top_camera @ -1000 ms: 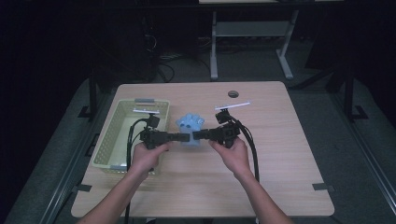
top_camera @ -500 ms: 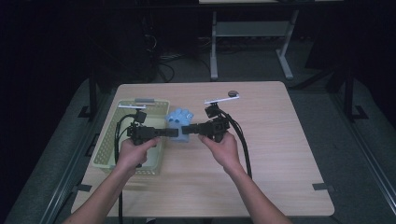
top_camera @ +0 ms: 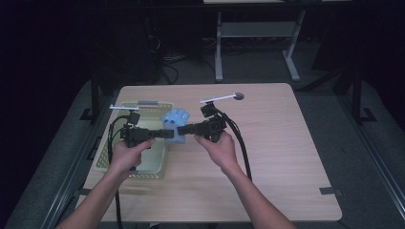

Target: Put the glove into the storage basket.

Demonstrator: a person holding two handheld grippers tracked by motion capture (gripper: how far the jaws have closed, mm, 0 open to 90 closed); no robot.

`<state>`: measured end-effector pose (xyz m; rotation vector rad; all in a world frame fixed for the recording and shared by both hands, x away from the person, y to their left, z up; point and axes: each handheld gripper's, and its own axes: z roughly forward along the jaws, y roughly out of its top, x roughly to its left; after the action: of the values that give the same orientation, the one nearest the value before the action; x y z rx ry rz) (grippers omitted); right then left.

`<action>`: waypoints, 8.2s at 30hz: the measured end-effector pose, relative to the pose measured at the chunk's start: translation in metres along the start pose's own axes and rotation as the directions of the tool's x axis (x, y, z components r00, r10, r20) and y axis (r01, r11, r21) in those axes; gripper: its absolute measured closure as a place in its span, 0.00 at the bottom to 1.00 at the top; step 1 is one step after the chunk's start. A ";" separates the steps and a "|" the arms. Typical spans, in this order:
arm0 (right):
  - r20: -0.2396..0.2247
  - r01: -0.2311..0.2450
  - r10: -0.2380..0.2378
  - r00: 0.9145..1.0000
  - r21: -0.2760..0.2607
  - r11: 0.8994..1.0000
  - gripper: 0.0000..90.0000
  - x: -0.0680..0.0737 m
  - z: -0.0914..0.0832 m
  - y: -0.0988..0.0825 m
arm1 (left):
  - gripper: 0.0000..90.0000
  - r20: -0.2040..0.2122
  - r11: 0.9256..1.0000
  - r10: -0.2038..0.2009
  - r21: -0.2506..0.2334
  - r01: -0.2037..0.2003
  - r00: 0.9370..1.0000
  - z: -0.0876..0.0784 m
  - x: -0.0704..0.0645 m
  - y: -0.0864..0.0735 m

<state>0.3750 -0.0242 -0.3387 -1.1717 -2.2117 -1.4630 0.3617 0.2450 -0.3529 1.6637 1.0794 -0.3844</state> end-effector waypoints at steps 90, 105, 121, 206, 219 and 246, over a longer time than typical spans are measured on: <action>-0.077 -0.015 0.021 0.997 0.079 0.997 0.79 0.004 0.098 0.028 | 0.79 -0.159 0.995 -0.079 0.056 0.089 0.984 -0.083 0.064 -0.003; -0.078 -0.016 0.025 0.997 0.105 0.994 0.77 0.002 0.097 0.022 | 0.79 -0.310 0.977 -0.085 0.162 0.141 0.947 -0.065 0.078 -0.004; -0.066 -0.005 0.013 0.998 0.117 0.993 0.74 0.001 0.101 0.017 | 0.78 -0.475 0.933 -0.057 0.287 0.216 0.878 -0.038 0.091 -0.013; 0.052 -0.051 0.050 0.997 0.024 0.998 0.55 -0.032 0.013 0.004 | 0.41 -0.377 0.999 0.020 0.051 -0.001 0.926 -0.047 0.033 0.018; 0.061 -0.076 0.077 0.995 -0.007 0.997 0.49 -0.046 -0.017 -0.002 | 0.35 -0.351 0.997 0.079 0.035 -0.071 0.933 -0.030 0.009 0.022; 0.115 -0.124 0.132 0.984 -0.075 0.989 0.43 -0.069 -0.075 -0.023 | 0.28 -0.278 0.984 0.176 0.083 -0.158 0.945 0.017 -0.027 0.022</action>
<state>0.3871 -0.1258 -0.3596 -1.4310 -2.1321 -1.4606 0.3691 0.2166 -0.3271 1.8893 1.1321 -0.0674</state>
